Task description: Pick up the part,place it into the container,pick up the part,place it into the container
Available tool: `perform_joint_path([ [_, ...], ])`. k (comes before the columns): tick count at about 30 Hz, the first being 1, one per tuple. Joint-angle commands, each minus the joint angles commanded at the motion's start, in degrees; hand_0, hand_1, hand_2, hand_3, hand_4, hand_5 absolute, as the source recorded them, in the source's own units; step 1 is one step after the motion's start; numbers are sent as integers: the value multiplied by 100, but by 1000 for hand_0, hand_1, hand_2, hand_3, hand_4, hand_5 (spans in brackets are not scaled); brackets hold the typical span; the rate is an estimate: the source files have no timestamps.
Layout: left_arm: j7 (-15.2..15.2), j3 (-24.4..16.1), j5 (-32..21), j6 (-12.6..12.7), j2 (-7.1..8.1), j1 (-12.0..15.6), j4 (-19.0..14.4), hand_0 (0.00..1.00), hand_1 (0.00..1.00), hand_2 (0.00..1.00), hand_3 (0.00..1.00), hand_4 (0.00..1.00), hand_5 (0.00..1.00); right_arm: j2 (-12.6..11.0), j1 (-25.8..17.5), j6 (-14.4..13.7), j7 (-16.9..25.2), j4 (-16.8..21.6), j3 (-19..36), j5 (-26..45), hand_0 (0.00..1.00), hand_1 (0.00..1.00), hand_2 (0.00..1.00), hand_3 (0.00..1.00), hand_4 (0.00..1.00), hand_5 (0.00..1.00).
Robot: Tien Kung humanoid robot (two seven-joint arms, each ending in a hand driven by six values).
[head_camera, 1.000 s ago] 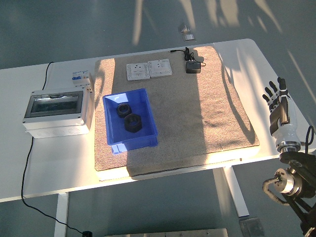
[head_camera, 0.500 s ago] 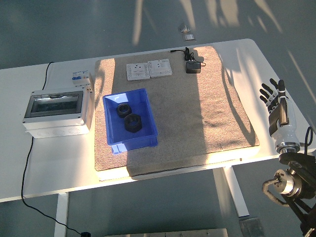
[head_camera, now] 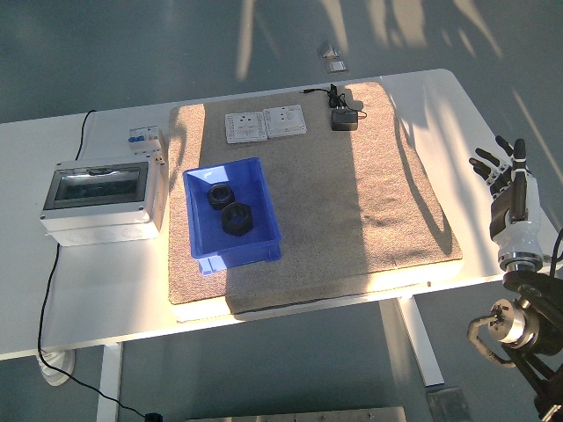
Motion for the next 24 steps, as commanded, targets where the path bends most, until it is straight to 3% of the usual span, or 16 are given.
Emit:
perform_joint_path([
  [3, -4, 7, -16, 3, -1, 0, 0, 676, 662, 651, 749, 744, 796, -3, -2, -10, 67, -6, 17, 60, 743, 388, 520, 842, 998, 903],
  [4, -6, 10, -20, 4, -2, 1, 0, 676, 662, 651, 749, 746, 794, -5, -5, -15, 93, -8, 23, 83, 695, 303, 367, 815, 998, 887],
  [9, -14, 8, -12, 4, -7, 2, 0, 676, 662, 651, 749, 746, 794, -12, -16, -29, 132, -12, 46, 161, 695, 303, 367, 815, 998, 887],
  [10, -15, 5, -7, 3, -9, 3, 0, 676, 662, 649, 750, 747, 792, -13, -16, -27, 132, -12, 46, 163, 588, 214, 266, 744, 998, 886],
  [15, -17, -1, -8, 4, -23, 11, 0, 676, 662, 649, 750, 747, 792, -16, -18, -6, 132, -14, 46, 152, 588, 214, 266, 744, 998, 886],
  [16, -17, -2, -9, 4, -26, 12, 0, 676, 661, 649, 750, 749, 790, -17, -19, -4, 132, -15, 46, 149, 538, 183, 247, 707, 998, 879],
  [24, -16, -20, 13, 0, -36, 15, 0, 676, 662, 648, 751, 752, 792, -16, -23, 6, 123, -19, 51, 123, 543, 183, 247, 698, 998, 880],
])
